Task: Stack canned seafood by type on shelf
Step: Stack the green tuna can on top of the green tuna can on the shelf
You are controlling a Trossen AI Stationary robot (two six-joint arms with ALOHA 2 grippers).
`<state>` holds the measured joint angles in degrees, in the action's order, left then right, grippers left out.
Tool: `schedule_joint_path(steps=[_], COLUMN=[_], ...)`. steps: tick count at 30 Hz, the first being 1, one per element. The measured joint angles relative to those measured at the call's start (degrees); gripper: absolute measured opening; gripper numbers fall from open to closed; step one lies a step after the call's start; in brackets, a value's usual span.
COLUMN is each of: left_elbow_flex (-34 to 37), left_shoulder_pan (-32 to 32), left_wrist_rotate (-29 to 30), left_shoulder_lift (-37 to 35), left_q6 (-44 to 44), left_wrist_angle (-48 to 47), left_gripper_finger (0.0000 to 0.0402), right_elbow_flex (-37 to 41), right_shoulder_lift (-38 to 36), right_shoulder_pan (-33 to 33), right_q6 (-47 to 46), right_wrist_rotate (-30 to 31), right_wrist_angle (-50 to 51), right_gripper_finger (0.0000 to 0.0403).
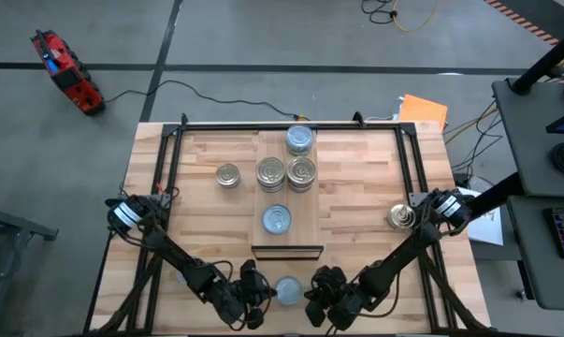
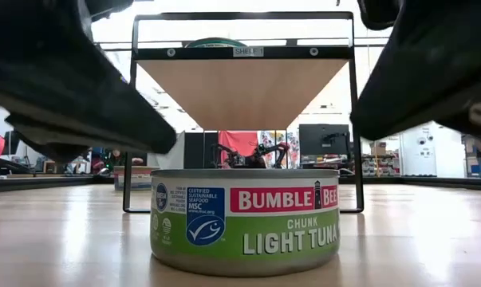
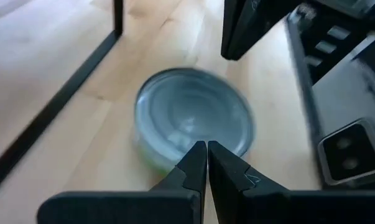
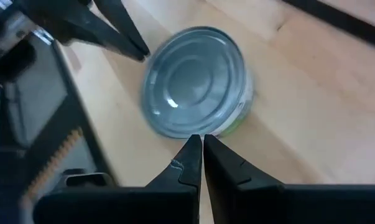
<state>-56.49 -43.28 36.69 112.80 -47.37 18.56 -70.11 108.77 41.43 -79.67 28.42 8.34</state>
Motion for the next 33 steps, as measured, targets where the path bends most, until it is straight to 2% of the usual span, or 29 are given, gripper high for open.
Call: schedule_joint_path(steps=[8,16,20,33], left_elbow_flex=[-0.7,-0.8,-0.8,-0.8], left_shoulder_pan=[0.0,0.3,0.2,0.1], left_wrist_rotate=[0.3,0.3,0.3,0.3], left_shoulder_lift=[0.3,1.9,2.0,2.2], left_q6=[1.3,0.0,-0.6,-1.1], left_wrist_angle=[0.8,0.2,0.4,0.3], left_gripper_finger=[0.0,0.0,0.0,0.0], right_elbow_flex=[0.0,0.0,0.1,0.9], right_shoulder_lift=[-0.8,-0.9,-0.9,-0.7], right_shoulder_pan=[0.3,-0.5,-0.9,-2.4], right_q6=[-13.4,-20.0,-21.1,-21.9], right_wrist_rotate=[-4.7,-4.8,-5.0,-4.9], right_wrist_angle=[0.4,0.4,0.4,-0.3], right_gripper_finger=[0.0009,0.0021,0.0054,0.0212])
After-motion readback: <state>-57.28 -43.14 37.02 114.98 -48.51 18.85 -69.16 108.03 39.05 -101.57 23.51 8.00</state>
